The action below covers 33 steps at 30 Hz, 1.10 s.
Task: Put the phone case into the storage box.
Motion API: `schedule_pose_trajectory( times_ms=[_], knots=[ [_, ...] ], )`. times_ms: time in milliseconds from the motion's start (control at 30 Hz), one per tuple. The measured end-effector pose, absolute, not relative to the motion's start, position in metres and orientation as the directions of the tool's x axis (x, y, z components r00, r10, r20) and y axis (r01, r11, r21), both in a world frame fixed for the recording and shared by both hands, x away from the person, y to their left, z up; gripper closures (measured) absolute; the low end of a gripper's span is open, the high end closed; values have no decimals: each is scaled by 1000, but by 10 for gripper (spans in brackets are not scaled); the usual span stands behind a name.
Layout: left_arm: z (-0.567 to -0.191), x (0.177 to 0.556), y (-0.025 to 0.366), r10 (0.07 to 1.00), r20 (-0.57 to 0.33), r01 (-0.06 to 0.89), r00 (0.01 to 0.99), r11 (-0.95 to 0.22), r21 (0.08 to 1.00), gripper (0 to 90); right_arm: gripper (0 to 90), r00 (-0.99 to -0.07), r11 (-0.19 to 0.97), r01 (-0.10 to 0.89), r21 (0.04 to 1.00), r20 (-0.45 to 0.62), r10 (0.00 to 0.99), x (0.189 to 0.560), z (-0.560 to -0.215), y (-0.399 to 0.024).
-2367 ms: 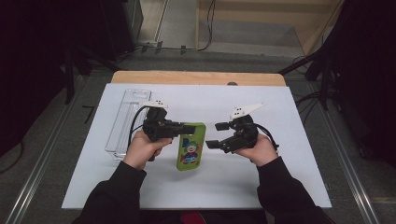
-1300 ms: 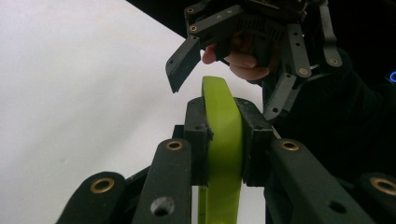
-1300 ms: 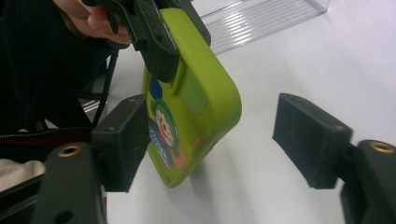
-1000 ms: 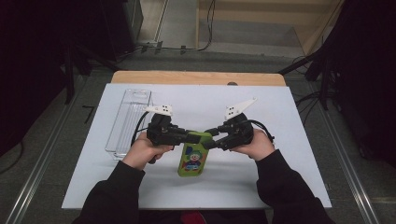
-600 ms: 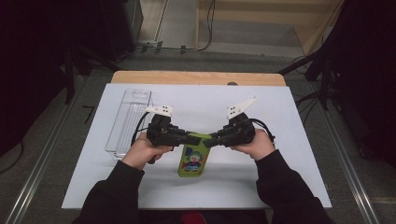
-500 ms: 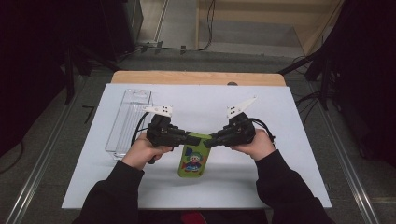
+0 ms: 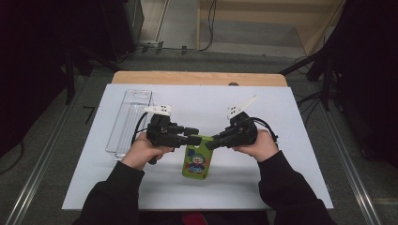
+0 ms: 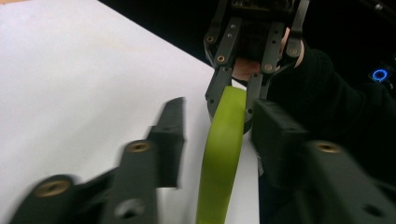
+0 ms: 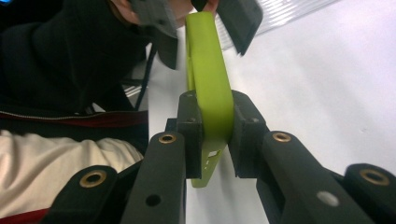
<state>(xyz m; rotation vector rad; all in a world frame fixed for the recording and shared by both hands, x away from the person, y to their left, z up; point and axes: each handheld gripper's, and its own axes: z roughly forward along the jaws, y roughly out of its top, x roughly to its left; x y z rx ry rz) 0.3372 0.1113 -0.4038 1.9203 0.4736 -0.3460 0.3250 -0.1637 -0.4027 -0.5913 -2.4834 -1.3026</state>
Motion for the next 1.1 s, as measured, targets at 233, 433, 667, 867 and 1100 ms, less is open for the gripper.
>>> schedule_pose_trajectory(
  times_ms=[233, 433, 667, 867, 1100],
  knots=[
    [-402, 339, 113, 225, -448, 501, 865, -355, 789, 347, 748, -859, 496, 511, 702, 434, 272, 326, -401, -169],
    [-400, 340, 116, 266, -431, 503, 862, -350, 790, 336, 748, -842, 470, 539, 699, 442, 309, 327, -398, -177],
    [-399, 342, 120, 315, -430, 523, 846, -334, 784, 336, 747, -829, 457, 555, 695, 420, 369, 327, -396, -184],
    [-400, 342, 119, 359, -401, 519, 843, -343, 783, 335, 747, -810, 441, 575, 689, 407, 422, 326, -392, -189],
    [-398, 342, 119, 409, -362, 507, 837, -335, 794, 333, 747, -784, 404, 598, 692, 402, 473, 324, -388, -191]
  ],
)
